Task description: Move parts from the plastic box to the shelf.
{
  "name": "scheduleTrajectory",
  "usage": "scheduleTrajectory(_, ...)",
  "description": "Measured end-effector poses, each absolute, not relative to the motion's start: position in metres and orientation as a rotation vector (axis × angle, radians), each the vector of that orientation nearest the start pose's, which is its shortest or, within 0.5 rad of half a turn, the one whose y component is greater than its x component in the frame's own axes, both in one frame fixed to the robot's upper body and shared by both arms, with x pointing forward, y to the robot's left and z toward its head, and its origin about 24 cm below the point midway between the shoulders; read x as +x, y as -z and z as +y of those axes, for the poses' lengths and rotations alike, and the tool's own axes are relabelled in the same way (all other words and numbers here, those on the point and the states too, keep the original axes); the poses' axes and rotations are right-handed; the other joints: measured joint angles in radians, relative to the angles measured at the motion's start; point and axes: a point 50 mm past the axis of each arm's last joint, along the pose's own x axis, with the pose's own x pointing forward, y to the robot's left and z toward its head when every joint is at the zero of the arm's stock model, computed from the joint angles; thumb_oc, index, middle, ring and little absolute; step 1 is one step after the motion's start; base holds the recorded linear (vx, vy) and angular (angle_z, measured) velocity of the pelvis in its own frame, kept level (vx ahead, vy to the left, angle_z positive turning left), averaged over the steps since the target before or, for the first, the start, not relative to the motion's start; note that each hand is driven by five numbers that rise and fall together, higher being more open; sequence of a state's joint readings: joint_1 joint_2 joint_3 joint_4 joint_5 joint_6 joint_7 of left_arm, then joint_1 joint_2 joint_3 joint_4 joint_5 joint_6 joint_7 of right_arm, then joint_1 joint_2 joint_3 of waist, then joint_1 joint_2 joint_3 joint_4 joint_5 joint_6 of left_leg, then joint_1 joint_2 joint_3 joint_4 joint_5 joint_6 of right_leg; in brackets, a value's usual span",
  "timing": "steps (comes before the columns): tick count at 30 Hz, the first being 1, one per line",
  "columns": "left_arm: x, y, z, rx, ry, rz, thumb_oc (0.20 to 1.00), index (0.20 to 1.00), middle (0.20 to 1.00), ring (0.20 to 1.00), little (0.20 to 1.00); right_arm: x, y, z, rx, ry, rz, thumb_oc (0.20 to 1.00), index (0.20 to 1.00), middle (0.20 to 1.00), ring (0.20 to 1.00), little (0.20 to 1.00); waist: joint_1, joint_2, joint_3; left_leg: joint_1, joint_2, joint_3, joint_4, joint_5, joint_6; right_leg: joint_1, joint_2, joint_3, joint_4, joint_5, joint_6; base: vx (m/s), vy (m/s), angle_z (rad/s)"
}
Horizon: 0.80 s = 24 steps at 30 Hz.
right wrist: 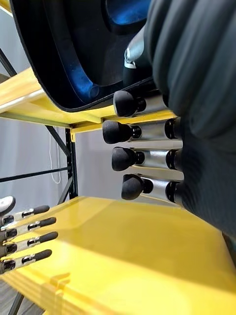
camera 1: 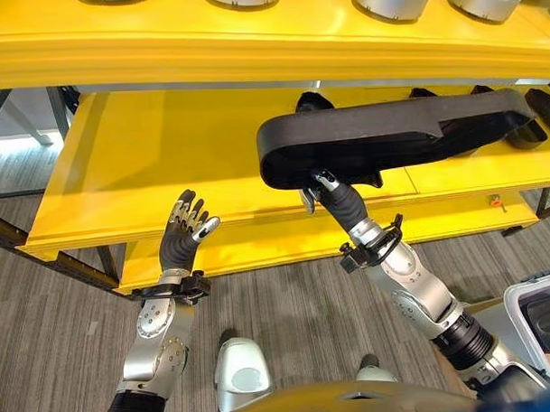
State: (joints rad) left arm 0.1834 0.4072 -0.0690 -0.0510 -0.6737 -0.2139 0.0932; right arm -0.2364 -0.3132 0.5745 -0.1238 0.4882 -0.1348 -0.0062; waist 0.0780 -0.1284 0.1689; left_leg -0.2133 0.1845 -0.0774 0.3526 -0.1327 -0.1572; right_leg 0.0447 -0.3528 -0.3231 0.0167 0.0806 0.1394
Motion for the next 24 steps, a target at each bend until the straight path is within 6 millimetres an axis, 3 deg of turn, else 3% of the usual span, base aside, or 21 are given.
scheduleTrajectory(7,0.216,-0.044,0.225,-0.277,-0.107,-0.048,1.0,1.0,1.0,1.0,1.0,0.247,-0.074,-0.037,0.266,-0.672,-0.07,0.2,0.2,0.2,0.2,0.2,0.025,0.007,0.025,-0.002,-0.002,-0.005,0.004,0.0,0.0,0.003,-0.001,-0.006,0.002,-0.001,0.0,0.0,0.002,0.02)
scheduleTrajectory(13,0.216,-0.045,0.226,-0.277,-0.116,-0.054,1.0,1.0,1.0,1.0,1.0,0.246,-0.065,-0.027,0.386,-0.67,0.02,0.2,0.2,0.2,0.2,0.2,0.054,0.013,0.049,-0.018,-0.017,-0.022,0.016,-0.001,0.005,0.007,-0.012,-0.024,0.01,-0.004,-0.003,-0.01,0.006,0.1)
scheduleTrajectory(17,0.217,-0.046,0.228,-0.273,-0.132,-0.057,1.0,1.0,1.0,1.0,1.0,0.246,-0.066,-0.026,0.387,-0.675,0.019,0.2,0.2,0.2,0.2,0.2,0.067,0.01,0.065,-0.025,-0.025,-0.026,0.025,-0.003,0.008,0.008,-0.018,-0.028,0.016,-0.007,-0.009,0.0,0.011,0.08)
scheduleTrajectory(24,0.225,-0.055,0.228,-0.263,-0.128,-0.094,1.0,1.0,1.0,1.0,1.0,0.262,-0.094,-0.021,0.275,-0.715,-0.098,0.2,0.2,0.2,0.2,0.2,0.093,0.012,0.068,-0.067,-0.052,-0.054,0.066,-0.015,0.022,0.006,-0.037,-0.056,0.027,-0.013,-0.006,0.0,0.005,0.12)
